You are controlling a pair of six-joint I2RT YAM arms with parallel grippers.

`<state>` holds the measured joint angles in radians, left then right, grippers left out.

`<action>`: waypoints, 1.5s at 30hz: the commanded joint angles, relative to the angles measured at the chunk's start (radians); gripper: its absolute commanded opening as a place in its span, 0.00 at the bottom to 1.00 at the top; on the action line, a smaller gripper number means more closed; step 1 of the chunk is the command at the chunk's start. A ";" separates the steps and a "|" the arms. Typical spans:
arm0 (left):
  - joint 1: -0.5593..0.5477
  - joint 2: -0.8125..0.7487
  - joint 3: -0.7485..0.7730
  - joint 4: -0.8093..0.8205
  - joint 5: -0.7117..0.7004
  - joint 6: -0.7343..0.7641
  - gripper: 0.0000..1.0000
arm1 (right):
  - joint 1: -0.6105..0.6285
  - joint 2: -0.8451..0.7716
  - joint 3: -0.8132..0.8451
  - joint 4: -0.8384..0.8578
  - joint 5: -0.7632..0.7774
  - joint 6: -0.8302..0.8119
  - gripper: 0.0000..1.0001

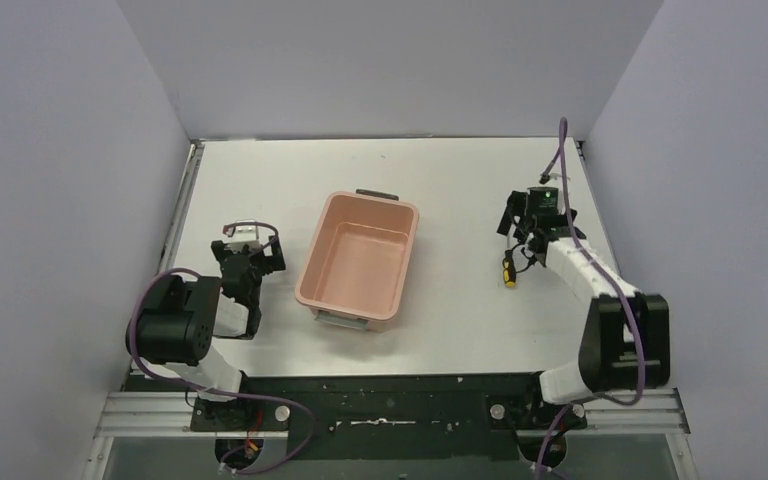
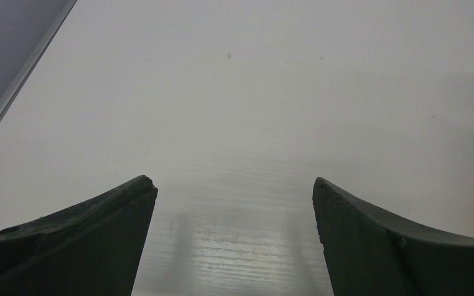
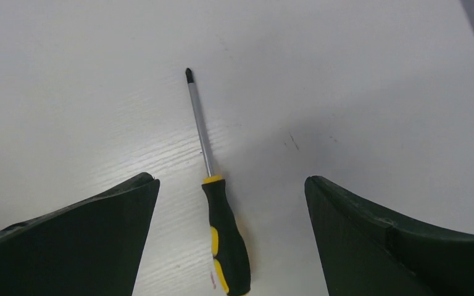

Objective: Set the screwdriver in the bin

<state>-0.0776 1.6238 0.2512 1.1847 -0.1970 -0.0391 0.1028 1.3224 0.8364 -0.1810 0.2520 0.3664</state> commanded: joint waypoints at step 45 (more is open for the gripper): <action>0.004 -0.013 0.003 0.024 0.015 0.010 0.97 | 0.697 0.343 0.937 -0.551 -0.099 0.250 0.00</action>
<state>-0.0772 1.6238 0.2512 1.1847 -0.1967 -0.0391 0.6598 1.6188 1.7611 -0.9188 0.1406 0.5293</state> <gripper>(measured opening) 0.973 0.204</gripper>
